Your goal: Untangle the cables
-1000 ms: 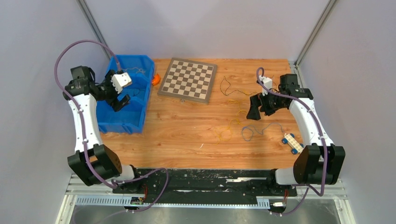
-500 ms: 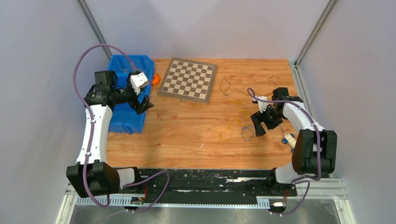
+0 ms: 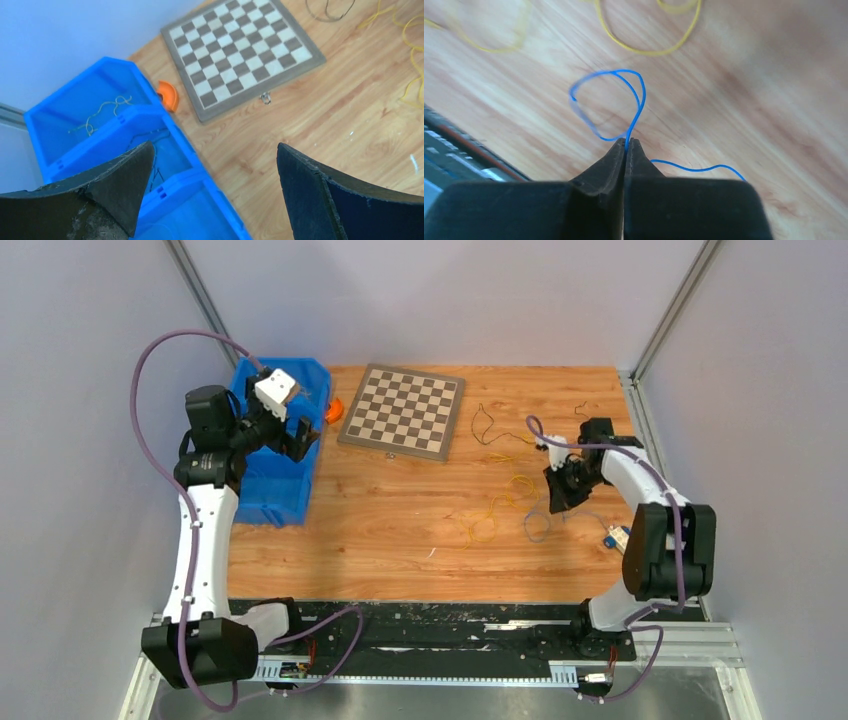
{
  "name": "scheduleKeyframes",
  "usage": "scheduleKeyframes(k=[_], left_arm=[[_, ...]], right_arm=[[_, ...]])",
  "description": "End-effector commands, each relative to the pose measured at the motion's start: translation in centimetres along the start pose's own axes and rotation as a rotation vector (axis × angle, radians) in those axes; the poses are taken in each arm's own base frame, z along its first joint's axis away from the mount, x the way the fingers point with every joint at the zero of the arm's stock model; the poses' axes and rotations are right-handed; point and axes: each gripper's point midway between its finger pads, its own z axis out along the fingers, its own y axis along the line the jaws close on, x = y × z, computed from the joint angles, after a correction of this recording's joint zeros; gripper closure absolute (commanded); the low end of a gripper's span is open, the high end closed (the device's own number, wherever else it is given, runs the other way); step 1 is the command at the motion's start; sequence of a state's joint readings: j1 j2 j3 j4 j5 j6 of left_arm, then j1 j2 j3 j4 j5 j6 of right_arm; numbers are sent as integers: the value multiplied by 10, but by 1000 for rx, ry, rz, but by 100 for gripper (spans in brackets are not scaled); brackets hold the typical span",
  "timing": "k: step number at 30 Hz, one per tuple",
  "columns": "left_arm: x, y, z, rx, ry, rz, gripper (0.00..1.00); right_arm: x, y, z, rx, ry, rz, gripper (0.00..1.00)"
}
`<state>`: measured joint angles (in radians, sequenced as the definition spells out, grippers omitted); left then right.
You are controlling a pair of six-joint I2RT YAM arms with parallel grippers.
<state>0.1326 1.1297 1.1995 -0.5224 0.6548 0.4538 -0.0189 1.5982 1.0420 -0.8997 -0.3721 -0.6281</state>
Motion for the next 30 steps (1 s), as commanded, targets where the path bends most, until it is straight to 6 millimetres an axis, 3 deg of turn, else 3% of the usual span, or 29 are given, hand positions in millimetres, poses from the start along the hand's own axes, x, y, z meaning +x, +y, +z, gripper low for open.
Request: scheduleKeyframes(k=[1, 2, 6, 8, 14, 20, 24, 26, 27, 28, 29, 30], left_arm=[[-60, -16, -15, 84, -165, 22, 0], [-69, -23, -17, 120, -183, 24, 0], [-96, -91, -17, 372, -277, 75, 0], [-109, -121, -17, 446, -336, 126, 0], [-131, -195, -7, 644, -412, 98, 0], [-122, -255, 17, 814, -353, 20, 0], [-111, -285, 29, 894, -305, -27, 2], [-107, -293, 34, 927, -286, -47, 14], [-106, -296, 37, 941, -278, -52, 28], [-105, -296, 38, 943, -274, -54, 36], [-105, -296, 38, 947, -266, -58, 55], [-106, -296, 37, 947, -268, -54, 65]], right_arm=[[-88, 52, -97, -123, -361, -106, 100], [-101, 68, -116, -174, -429, -123, 100], [-143, 127, -180, -418, -670, -209, 100], [-158, 147, -196, -496, -706, -247, 100], [-182, 194, -209, -623, -722, -411, 100], [-181, 234, -201, -696, -687, -537, 100], [-175, 254, -199, -723, -673, -607, 100], [-173, 259, -199, -731, -669, -623, 100], [-173, 259, -199, -732, -667, -627, 100], [-173, 259, -199, -731, -668, -629, 100], [-173, 259, -199, -729, -668, -629, 100], [-173, 259, -198, -728, -668, -633, 100]])
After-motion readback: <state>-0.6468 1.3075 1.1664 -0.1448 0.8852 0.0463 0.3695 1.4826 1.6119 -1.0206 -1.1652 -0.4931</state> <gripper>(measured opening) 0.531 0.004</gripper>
